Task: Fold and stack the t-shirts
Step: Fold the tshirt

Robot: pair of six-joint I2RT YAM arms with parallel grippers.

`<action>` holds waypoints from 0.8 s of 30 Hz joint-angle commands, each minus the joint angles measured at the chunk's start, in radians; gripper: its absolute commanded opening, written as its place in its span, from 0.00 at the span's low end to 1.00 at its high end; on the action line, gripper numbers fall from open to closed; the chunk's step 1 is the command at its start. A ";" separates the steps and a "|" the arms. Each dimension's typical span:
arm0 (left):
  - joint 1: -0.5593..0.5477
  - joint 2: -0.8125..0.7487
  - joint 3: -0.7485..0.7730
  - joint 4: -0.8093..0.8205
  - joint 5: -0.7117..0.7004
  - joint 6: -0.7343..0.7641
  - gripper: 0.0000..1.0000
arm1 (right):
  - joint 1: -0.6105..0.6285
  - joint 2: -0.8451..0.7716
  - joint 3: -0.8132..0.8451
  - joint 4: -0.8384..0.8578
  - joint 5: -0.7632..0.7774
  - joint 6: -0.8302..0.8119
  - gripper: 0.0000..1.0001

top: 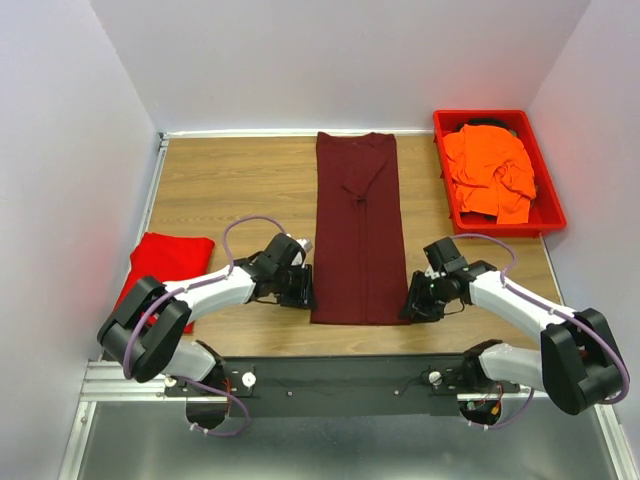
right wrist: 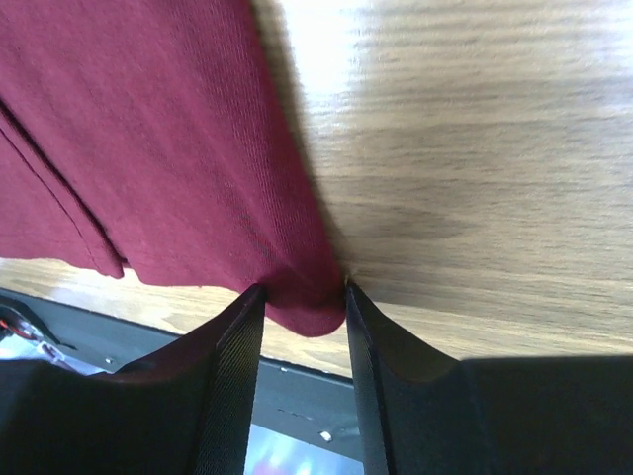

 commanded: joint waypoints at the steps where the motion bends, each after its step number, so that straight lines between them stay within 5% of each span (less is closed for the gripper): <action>1: -0.017 -0.011 -0.011 -0.014 0.041 -0.004 0.43 | 0.009 -0.015 -0.029 -0.039 -0.029 0.005 0.45; 17: -0.069 0.015 -0.045 -0.009 0.052 -0.043 0.41 | 0.009 -0.029 -0.038 -0.052 0.001 0.022 0.41; 24: -0.077 0.019 -0.028 -0.009 0.055 -0.047 0.24 | 0.009 -0.014 -0.023 -0.010 0.014 0.035 0.33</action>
